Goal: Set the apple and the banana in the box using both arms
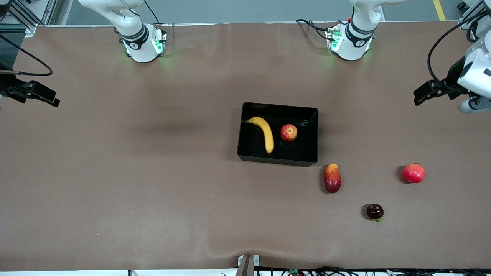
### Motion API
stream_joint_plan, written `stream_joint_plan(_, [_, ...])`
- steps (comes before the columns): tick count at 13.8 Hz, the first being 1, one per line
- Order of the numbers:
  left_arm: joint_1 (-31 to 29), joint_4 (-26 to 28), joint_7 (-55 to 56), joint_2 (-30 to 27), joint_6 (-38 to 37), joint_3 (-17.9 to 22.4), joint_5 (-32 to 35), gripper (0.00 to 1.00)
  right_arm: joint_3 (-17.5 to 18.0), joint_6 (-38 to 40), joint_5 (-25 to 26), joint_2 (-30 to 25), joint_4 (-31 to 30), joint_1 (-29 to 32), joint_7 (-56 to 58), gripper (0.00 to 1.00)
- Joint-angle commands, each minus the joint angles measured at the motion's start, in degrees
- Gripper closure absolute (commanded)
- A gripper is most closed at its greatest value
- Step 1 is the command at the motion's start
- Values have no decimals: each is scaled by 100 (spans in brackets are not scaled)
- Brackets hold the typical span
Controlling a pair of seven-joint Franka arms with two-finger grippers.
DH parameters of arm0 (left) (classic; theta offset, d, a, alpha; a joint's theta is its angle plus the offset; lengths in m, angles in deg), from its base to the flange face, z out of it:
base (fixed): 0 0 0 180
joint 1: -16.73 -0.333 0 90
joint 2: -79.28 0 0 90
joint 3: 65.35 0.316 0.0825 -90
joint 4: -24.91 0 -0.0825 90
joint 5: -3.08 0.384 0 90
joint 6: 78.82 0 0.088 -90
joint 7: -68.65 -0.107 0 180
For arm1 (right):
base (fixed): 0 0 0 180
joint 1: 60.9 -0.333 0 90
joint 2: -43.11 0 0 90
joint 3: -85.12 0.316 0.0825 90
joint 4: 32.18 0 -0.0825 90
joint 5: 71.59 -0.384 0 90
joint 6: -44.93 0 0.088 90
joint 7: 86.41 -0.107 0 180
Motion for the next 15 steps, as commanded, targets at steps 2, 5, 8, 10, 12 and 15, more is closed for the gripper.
stream_joint_plan(2, [96,50,-213,-104,48,24,-86,0,14,1,71,42,66,11,-30,0])
stream_joint_plan(5, [131,-4,-204,-86,48,15,-139,0,5,1,18,42,75,29,-39,0])
stream_joint_plan(8, [122,-57,-186,-103,-4,6,-253,0,-12,-16,0,42,75,64,-30,0])
stream_joint_plan(10, [122,-144,-195,-95,-93,15,-262,0,-12,-86,0,42,75,46,-21,0])
stream_joint_plan(12, [105,-180,-195,-112,-180,15,-323,0,-12,-95,0,42,75,38,-21,0])
stream_joint_plan(15, [87,-180,-178,-138,-251,33,-420,0,-4,-95,0,42,75,11,-30,0])
